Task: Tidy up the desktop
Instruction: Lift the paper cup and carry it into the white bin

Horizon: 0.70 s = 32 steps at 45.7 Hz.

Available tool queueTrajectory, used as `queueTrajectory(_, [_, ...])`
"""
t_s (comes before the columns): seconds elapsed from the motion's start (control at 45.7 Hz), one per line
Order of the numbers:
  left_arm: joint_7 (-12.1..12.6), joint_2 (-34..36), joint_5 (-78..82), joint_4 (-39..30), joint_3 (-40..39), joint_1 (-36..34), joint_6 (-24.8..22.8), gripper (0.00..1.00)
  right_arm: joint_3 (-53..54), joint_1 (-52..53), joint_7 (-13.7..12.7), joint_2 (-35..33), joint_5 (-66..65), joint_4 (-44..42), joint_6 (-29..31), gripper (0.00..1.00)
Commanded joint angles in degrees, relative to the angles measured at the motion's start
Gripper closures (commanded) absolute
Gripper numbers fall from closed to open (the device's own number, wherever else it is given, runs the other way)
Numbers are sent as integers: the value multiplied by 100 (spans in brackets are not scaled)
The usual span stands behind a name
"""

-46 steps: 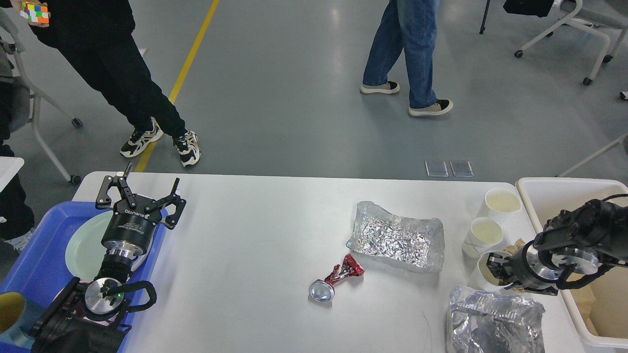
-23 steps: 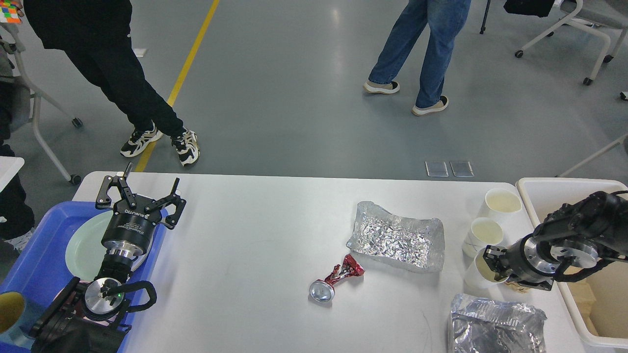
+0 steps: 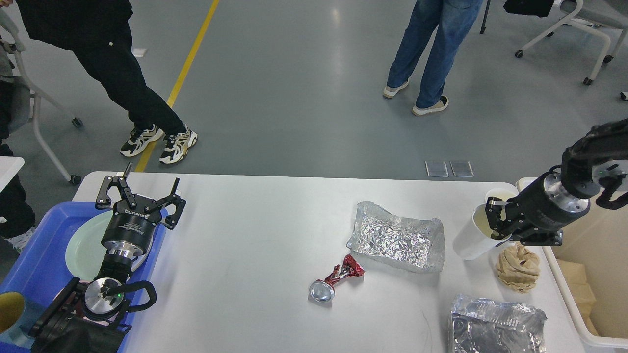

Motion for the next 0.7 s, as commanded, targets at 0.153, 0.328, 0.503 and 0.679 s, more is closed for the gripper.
queueTrajectory(0.153, [0, 1, 0, 0, 0, 0, 0, 4, -646, 2532, -12, 175, -8, 1337, 393, 100])
queueTrajectory(0.328, [0, 1, 0, 0, 0, 0, 0, 4, -830, 3561, -12, 166, 1, 1637, 798, 100])
queueTrajectory(0.503, [0, 1, 0, 0, 0, 0, 0, 4, -918, 3658, -12, 140, 1, 1654, 693, 100])
queueTrajectory(0.679, [0, 1, 0, 0, 0, 0, 0, 4, -1348, 3615, -12, 61, 1, 1593, 403, 100])
